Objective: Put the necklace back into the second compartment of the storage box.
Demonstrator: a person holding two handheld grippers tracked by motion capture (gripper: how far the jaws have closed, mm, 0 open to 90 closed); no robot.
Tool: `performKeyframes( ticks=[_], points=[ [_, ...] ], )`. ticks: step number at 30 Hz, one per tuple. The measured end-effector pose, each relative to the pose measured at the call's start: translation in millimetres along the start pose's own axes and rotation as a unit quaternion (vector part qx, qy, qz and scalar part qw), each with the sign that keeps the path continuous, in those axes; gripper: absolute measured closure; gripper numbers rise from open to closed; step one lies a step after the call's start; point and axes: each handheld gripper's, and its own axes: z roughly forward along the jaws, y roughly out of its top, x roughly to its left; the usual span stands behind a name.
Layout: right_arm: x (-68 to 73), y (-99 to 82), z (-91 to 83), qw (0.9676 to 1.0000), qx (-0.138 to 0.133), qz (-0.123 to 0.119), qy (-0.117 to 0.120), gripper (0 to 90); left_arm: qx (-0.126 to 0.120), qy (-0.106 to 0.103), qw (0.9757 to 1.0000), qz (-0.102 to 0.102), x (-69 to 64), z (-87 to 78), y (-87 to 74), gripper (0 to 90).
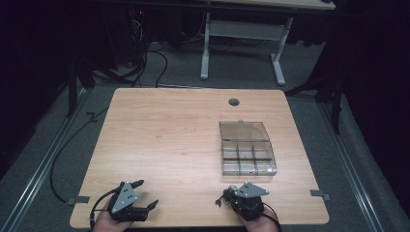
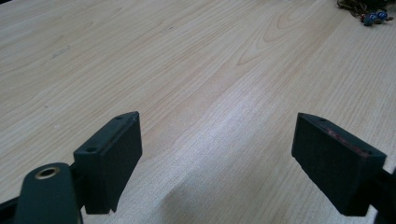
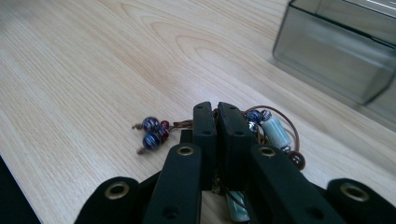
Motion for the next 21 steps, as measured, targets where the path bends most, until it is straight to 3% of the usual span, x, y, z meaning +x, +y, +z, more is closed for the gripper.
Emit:
performKeyframes(
  ticks=[21],
  points=[
    [-31.2, -17.3, -22.0, 0.9989, -0.012, 0.032, -0.032, 86.2, 0.001, -0.001, 1.0000, 0.000, -0.2, 0.1, 0.0, 16.5]
  ],
)
